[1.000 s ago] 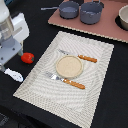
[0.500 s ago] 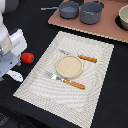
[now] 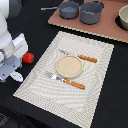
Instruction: Place the pan onto the stove and place the fish and sausage into the pan.
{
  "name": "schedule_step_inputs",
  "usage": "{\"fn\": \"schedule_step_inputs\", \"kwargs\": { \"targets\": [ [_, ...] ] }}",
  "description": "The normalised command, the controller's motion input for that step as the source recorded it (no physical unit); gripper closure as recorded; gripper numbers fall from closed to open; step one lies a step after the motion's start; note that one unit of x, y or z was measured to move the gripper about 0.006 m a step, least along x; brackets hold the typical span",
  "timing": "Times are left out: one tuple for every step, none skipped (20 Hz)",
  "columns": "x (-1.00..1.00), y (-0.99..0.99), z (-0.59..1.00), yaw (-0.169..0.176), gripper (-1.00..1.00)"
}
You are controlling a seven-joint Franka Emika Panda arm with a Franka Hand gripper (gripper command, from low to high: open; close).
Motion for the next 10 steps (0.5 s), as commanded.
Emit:
{"fn": "schedule_step_inputs", "kwargs": {
  "targets": [
    [0.01, -0.13, -0.24, 0.000, -1.00],
    [0.03, -0.10, -0.21, 0.000, -1.00],
    [0.03, -0.09, -0.21, 0.000, -1.00],
    [0.02, -0.11, -0.20, 0.000, -1.00],
    [0.03, -0.09, -0.20, 0.000, 1.00],
    [0.06, -0.07, -0.20, 0.000, 1.00],
    [0.05, -0.08, -0.20, 0.000, 1.00],
    [0.03, -0.09, -0.21, 0.000, 1.00],
    [0.03, -0.08, -0.21, 0.000, 1.00],
    [0.03, -0.07, -0.22, 0.000, 1.00]
  ]
}}
